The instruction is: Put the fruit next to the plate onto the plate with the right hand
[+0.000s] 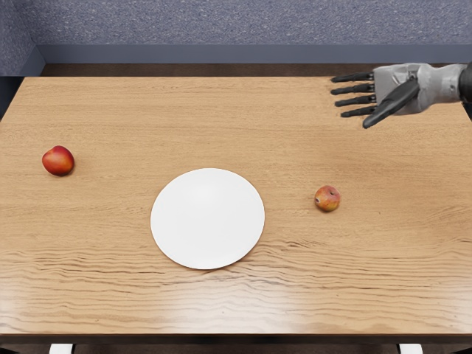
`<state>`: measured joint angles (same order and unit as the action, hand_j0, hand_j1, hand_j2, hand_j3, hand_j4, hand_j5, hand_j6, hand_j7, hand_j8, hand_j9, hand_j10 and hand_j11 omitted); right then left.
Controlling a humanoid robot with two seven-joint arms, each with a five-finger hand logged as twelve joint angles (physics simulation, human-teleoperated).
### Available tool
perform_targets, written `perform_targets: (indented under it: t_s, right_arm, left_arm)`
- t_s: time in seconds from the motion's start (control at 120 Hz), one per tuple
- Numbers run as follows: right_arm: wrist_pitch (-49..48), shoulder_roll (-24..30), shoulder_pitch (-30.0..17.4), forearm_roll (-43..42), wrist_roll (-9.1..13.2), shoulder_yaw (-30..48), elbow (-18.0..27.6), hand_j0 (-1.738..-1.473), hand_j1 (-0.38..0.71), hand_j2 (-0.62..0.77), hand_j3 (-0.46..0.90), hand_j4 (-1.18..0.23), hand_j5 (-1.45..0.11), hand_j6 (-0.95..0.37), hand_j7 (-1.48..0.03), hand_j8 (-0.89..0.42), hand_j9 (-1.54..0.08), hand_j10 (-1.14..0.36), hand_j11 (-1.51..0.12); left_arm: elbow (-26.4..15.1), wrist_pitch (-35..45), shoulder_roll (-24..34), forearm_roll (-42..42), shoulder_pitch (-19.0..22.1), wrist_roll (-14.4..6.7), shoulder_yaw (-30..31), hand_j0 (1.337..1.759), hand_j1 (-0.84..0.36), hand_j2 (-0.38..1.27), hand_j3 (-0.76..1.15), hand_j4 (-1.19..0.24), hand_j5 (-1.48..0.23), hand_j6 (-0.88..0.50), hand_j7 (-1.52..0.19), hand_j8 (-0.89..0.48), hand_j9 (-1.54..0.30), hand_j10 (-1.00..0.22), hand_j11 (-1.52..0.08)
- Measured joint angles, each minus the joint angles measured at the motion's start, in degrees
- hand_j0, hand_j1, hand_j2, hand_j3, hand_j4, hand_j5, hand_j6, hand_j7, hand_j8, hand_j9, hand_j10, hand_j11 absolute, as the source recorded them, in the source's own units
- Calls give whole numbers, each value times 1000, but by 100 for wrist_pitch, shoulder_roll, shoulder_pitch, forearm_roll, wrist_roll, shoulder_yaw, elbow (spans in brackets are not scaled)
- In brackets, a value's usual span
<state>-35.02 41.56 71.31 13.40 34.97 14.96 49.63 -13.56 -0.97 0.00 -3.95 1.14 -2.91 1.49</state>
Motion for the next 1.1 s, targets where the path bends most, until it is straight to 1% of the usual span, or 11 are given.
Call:
perform_targets:
  t_s: [0.1, 0.183, 0.233, 0.4, 0.45, 0.5, 0.575, 0.667, 0.75, 0.9, 1.1]
  right_arm:
    - [-1, 167, -130, -7, 2, 39, 34, -1658, -328, -4, 0, -16, -23, -16, -23, -16, -23, -16, -23]
    - [-2, -23, -8, -43, 2, -72, 148, -1658, -327, -4, 0, -16, -23, -15, -24, -16, -23, -16, -24]
    - [-2, -104, 675, -109, 3, -761, 386, -1658, -327, -4, 0, -17, -24, -16, -25, -16, -24, -17, -24]
    - [54, -871, 3604, -227, 3, -4508, 1395, -1658, -320, -5, 0, -23, -31, -23, -31, -23, -31, -23, -31]
    - [683, -744, 4244, -648, 3, -4860, 2041, -1658, -318, -6, 0, -25, -33, -25, -33, -25, -33, -25, -33]
    - [1495, -488, 4501, -1158, 3, -4831, 2764, -1658, -316, -6, 0, -27, -36, -27, -36, -27, -36, -27, -36]
    - [2836, -484, 4384, -1807, 3, -4806, 3587, -1658, -307, -7, 0, -35, -45, -35, -45, -35, -45, -35, -45]
    - [4215, -945, 4020, -2330, 3, -4959, 4032, -1658, -304, -8, 0, -38, -49, -39, -49, -39, -49, -38, -49]
    - [4807, -1186, 3868, -2530, 3, -5102, 4211, -1658, -301, -8, 0, -41, -52, -42, -52, -41, -52, -41, -52]
    - [5711, -1439, 3494, -2647, 3, -5234, 4507, -1658, -227, -20, 0, -103, -133, -104, -133, -103, -133, -103, -133]
    - [6678, -1742, 3054, -2679, 3, -5288, 4631, -1658, -191, -26, 0, -133, -172, -134, -172, -133, -172, -133, -172]
  left_arm:
    - [0, 0, 0, 0, 0, -1, -1, 1658, 349, 0, 0, 0, 0, 0, 0, 0, 0, 0, 0]
    - [-2, 0, 0, 1, 0, 0, -1, 1658, 349, 0, 0, 0, 0, 0, 0, 0, 0, 0, 0]
    - [-2, 0, 0, 1, 0, 0, -2, 1658, 349, 0, 0, 0, 0, 0, 0, 0, 0, 0, 0]
    - [-1, 0, 0, -1, 0, 0, 1, 1658, 349, 0, 0, 0, 0, 0, 0, 0, 0, 0, 0]
    - [-2, 0, 0, -1, 0, 0, 1, 1658, 349, 0, 0, 0, 0, 0, 0, 0, 0, 0, 0]
    - [-2, 0, 0, -1, 0, -1, 1, 1658, 349, 0, 0, 0, 0, 0, 0, 0, 0, 0, 0]
    - [-4, 0, 0, 0, 0, 0, 0, 1658, 349, 0, 0, 0, 0, 0, 0, 0, 0, 0, 0]
    - [-4, 0, 0, 0, 0, -1, 1, 1658, 349, 0, 0, 0, 0, 0, 0, 0, 0, 0, 0]
    - [-4, 0, 0, 0, 0, -2, 1, 1658, 349, 0, 0, 0, 0, 0, 0, 0, 0, 0, 0]
    - [-1, 0, 0, 0, 0, -1, 1, 1658, 349, 0, 0, 0, 0, 0, 0, 0, 0, 0, 0]
    - [-1, 0, 0, 0, 0, 0, 1, 1658, 349, 0, 0, 0, 0, 0, 0, 0, 0, 0, 0]
